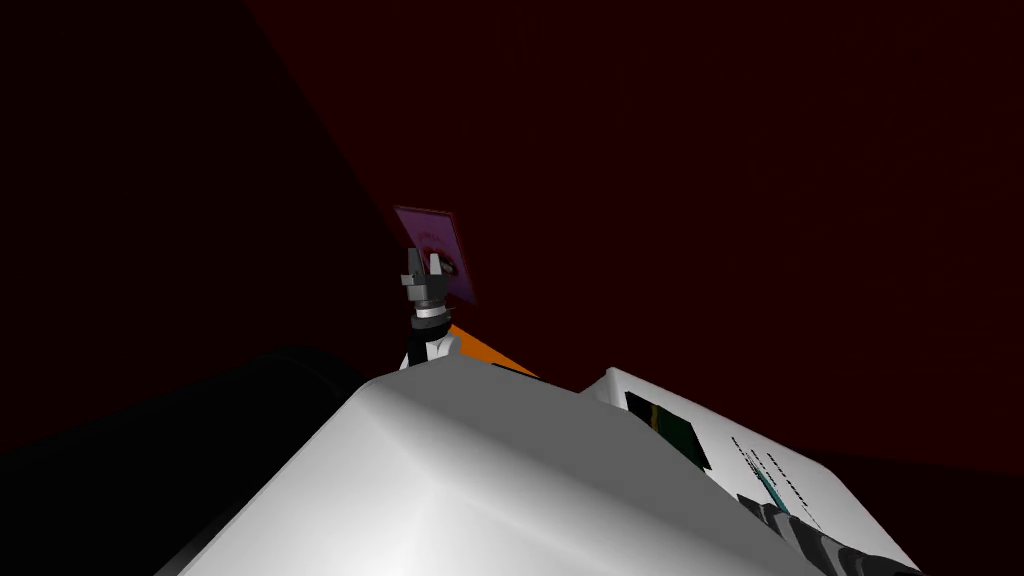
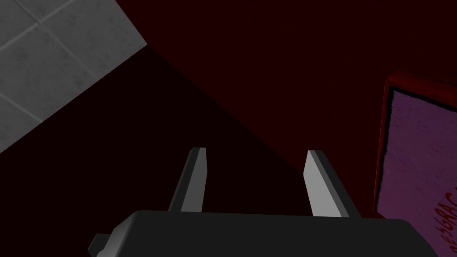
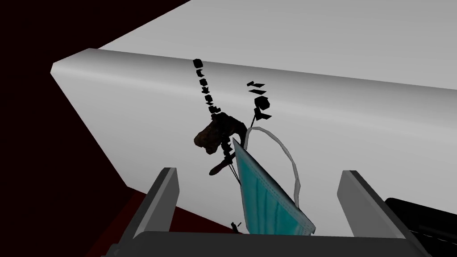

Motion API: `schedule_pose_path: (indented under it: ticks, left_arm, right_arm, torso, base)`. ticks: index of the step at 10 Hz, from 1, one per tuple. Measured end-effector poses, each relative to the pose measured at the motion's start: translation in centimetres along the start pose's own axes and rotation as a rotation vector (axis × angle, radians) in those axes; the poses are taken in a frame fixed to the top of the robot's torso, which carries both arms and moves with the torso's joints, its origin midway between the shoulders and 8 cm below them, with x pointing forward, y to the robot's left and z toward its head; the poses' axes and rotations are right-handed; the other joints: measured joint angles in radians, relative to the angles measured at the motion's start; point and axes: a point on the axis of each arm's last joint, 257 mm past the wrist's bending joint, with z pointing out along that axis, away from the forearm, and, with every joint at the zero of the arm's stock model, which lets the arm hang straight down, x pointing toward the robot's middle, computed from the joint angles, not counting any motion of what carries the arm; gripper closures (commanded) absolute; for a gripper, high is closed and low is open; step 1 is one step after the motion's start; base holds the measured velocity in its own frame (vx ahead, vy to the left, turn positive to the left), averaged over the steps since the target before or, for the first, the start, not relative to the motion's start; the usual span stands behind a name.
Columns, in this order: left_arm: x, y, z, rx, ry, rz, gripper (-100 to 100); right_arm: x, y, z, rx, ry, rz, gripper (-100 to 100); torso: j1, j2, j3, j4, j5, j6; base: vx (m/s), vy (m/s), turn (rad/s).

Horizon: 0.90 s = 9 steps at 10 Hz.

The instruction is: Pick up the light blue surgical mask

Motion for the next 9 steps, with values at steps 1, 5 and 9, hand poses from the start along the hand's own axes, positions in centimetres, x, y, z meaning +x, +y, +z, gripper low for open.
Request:
schedule_pose_path:
  ticks: [1,5,9]
  left_arm:
    - [0.0,0.0,0.0,0.000,0.000,0.000,0]
    - [0.0,0.0,0.0,0.000,0.000,0.000,0]
    - [0.0,0.0,0.0,0.000,0.000,0.000,0]
  right_arm:
    - [0.1,-0.1,0.0,0.003,0.003,-0.018,-100]
    - [4.0,-2.4,1.6,0.013,0.089,0.024,-100]
    - [7.3,-3.6,2.5,0.005,0.149,0.083,-100]
  torso:
    - [0.000,0.000,0.000,0.000,0.000,0.000]
    - [-0.006,-0.002,-0.001,0.000,-0.008,-0.002]
    - [-0.009,-0.002,-0.001,-0.001,-0.012,0.000]
  base:
    - [0.017,0.048,0.373]
    - [0.002,0.031,0.027]
    - [0.013,0.038,0.124]
